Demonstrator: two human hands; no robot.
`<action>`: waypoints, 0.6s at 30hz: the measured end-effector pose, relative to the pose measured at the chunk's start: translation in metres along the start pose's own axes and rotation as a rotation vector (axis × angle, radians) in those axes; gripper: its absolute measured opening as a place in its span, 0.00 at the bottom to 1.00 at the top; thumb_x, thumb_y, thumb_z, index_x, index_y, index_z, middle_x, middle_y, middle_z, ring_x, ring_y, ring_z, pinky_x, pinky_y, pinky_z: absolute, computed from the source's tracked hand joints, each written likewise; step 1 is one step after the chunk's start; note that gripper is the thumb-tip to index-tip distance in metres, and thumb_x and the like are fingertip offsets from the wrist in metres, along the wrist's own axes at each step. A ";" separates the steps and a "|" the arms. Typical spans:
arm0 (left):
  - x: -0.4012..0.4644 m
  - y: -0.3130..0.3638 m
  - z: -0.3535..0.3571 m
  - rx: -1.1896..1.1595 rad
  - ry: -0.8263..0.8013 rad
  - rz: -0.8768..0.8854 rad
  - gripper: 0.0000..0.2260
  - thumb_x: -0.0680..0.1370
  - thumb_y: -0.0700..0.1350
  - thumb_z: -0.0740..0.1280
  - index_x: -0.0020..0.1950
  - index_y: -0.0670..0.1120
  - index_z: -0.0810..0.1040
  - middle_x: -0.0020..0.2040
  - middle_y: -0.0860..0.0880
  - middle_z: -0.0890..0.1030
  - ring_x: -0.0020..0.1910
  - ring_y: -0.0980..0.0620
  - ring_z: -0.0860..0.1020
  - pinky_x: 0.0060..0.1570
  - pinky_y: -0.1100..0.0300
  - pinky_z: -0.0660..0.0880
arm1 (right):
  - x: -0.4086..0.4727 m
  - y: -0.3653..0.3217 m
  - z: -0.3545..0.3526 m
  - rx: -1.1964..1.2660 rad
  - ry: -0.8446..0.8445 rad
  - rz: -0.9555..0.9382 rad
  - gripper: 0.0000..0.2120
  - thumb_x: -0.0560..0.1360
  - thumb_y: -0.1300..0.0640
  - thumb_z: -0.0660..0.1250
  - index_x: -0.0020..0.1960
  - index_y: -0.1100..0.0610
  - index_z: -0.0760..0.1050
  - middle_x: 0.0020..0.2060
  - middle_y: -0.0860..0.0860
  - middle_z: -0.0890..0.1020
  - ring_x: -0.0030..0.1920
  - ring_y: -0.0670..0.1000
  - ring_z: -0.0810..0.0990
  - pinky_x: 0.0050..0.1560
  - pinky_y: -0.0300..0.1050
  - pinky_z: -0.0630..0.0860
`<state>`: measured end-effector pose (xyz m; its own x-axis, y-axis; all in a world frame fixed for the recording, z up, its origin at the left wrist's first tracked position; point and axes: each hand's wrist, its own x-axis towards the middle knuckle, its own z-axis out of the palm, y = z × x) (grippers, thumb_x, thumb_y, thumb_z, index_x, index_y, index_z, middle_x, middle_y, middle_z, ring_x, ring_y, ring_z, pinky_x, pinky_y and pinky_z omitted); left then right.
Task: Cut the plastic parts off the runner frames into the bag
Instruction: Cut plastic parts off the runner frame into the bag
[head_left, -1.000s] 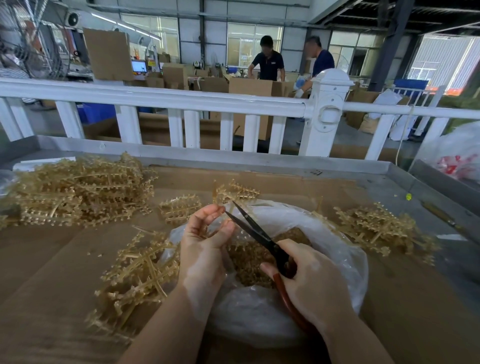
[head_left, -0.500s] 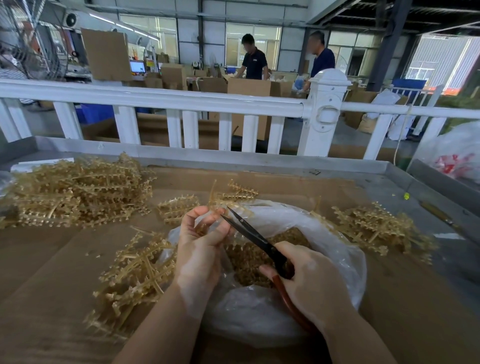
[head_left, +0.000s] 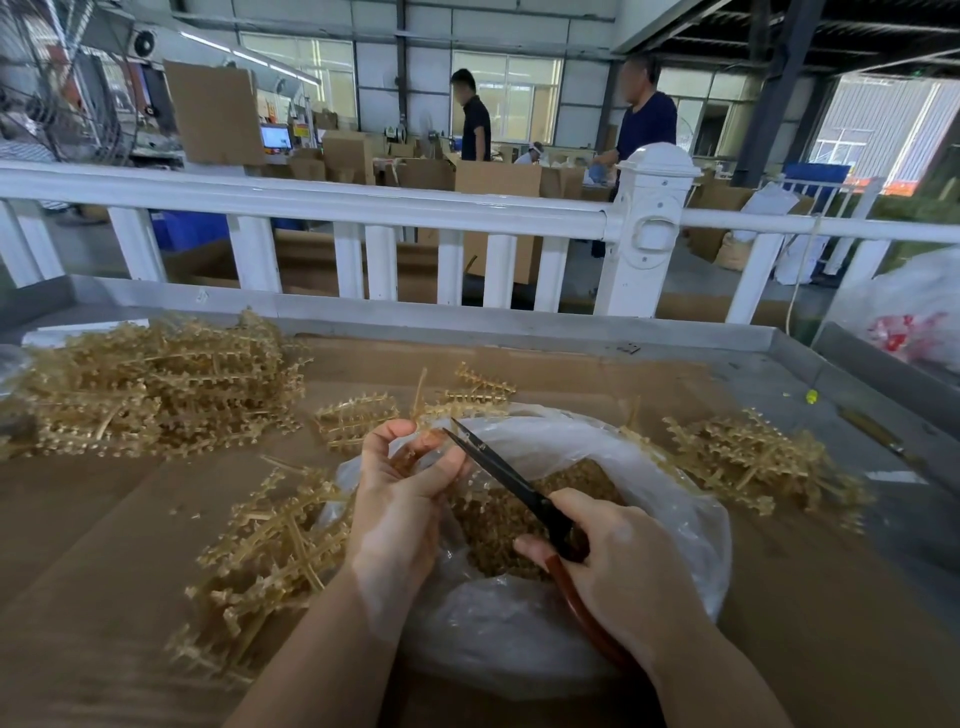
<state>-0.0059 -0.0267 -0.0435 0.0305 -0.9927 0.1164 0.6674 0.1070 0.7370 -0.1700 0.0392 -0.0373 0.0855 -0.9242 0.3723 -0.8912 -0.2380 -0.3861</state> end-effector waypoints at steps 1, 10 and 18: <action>0.000 0.000 0.000 -0.005 0.003 0.001 0.19 0.69 0.26 0.65 0.48 0.49 0.69 0.32 0.52 0.80 0.30 0.54 0.81 0.28 0.64 0.77 | 0.000 0.000 0.000 -0.001 0.000 -0.001 0.12 0.72 0.38 0.65 0.41 0.44 0.68 0.31 0.42 0.72 0.35 0.44 0.74 0.36 0.38 0.67; 0.001 -0.001 -0.003 -0.004 -0.007 -0.005 0.19 0.70 0.25 0.63 0.49 0.49 0.70 0.33 0.51 0.81 0.32 0.54 0.81 0.32 0.64 0.78 | 0.000 0.000 0.001 0.005 0.015 -0.022 0.13 0.72 0.37 0.65 0.41 0.44 0.67 0.29 0.41 0.71 0.35 0.46 0.74 0.37 0.42 0.70; 0.002 -0.003 -0.005 0.068 -0.056 -0.012 0.22 0.64 0.30 0.69 0.52 0.50 0.72 0.37 0.47 0.82 0.35 0.50 0.82 0.36 0.60 0.79 | -0.001 0.001 0.003 0.000 0.095 -0.027 0.15 0.70 0.35 0.63 0.47 0.46 0.76 0.33 0.42 0.77 0.36 0.42 0.75 0.36 0.34 0.69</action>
<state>-0.0036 -0.0291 -0.0489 -0.0206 -0.9895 0.1428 0.6157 0.1000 0.7816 -0.1701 0.0393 -0.0408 0.0669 -0.8848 0.4612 -0.8890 -0.2627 -0.3751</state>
